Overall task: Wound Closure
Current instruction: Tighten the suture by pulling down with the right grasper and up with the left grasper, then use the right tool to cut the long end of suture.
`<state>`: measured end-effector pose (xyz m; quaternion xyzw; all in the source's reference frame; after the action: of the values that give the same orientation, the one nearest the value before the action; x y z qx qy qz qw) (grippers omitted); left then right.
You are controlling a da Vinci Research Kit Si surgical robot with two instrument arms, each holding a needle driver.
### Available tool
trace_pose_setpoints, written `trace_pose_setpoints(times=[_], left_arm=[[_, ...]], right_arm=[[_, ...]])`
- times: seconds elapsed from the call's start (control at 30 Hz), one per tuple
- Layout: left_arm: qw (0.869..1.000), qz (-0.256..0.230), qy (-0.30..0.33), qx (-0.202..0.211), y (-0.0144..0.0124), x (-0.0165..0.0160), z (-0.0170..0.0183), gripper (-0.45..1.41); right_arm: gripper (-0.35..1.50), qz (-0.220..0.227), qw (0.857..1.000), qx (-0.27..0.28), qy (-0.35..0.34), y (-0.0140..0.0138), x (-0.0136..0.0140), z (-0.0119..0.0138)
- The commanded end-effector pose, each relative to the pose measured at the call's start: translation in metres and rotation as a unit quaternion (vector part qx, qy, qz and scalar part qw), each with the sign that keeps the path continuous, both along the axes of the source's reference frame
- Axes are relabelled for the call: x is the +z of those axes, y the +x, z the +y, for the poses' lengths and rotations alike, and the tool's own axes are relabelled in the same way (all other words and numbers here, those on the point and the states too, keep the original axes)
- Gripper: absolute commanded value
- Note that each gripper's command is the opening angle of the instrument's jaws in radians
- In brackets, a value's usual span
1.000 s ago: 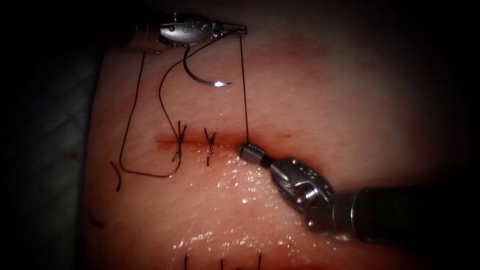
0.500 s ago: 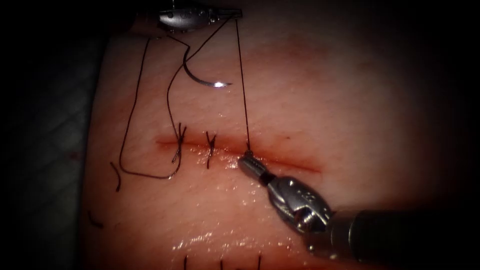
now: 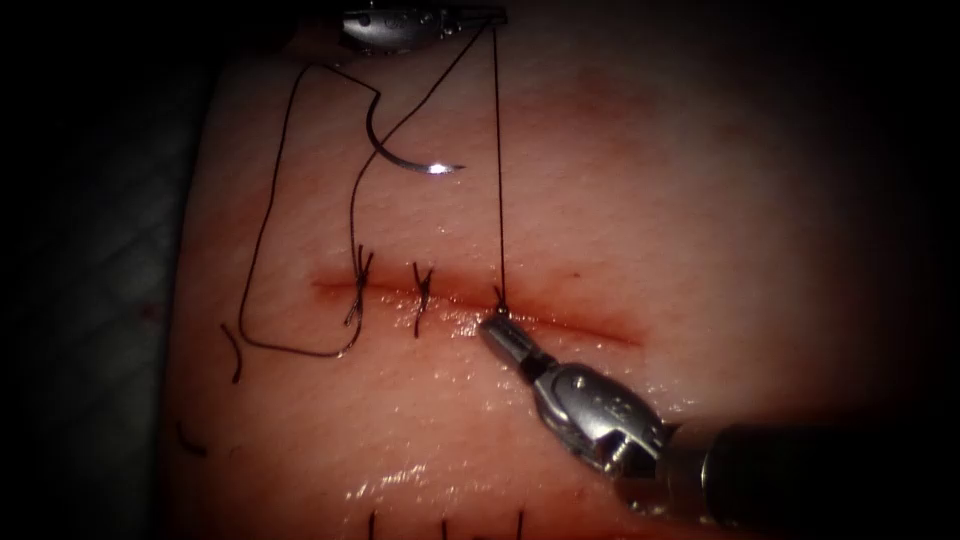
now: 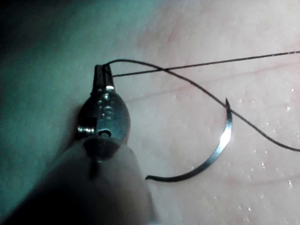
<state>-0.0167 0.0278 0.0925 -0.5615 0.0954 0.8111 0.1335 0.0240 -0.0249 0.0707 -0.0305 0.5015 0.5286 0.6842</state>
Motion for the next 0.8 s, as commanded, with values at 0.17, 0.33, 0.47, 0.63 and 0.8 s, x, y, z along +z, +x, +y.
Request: trace_pose_setpoints(times=[0.17, 0.33, 0.47, 0.63, 0.8], left_arm=[[1.000, 0.000, -0.002, -0.010, -0.0009, 0.0007, 0.0009, -0.45], [1.000, -0.002, -0.005, -0.016, -0.0006, 0.0010, 0.0013, -0.45], [1.000, -0.007, -0.006, -0.012, -0.0002, 0.0008, 0.0008, -0.45], [0.999, -0.042, -0.001, 0.008, 0.0006, -0.0003, -0.0009, -0.45], [0.995, -0.077, 0.047, 0.045, 0.0028, -0.0049, -0.0065, -0.45]], right_arm=[[-0.35, -0.009, 1.000, -0.020, -0.019, 0.0012, -0.0007, -0.0022], [-0.35, -0.011, 0.999, -0.023, -0.023, 0.0014, -0.0010, -0.0024], [-0.35, -0.005, 0.999, -0.018, -0.029, 0.0014, -0.0010, -0.0021], [-0.05, 0.004, 0.998, -0.028, -0.063, 0.0009, -0.0017, -0.0016], [1.31, 0.012, 0.995, -0.026, -0.099, -0.0014, -0.0053, -0.0006]])
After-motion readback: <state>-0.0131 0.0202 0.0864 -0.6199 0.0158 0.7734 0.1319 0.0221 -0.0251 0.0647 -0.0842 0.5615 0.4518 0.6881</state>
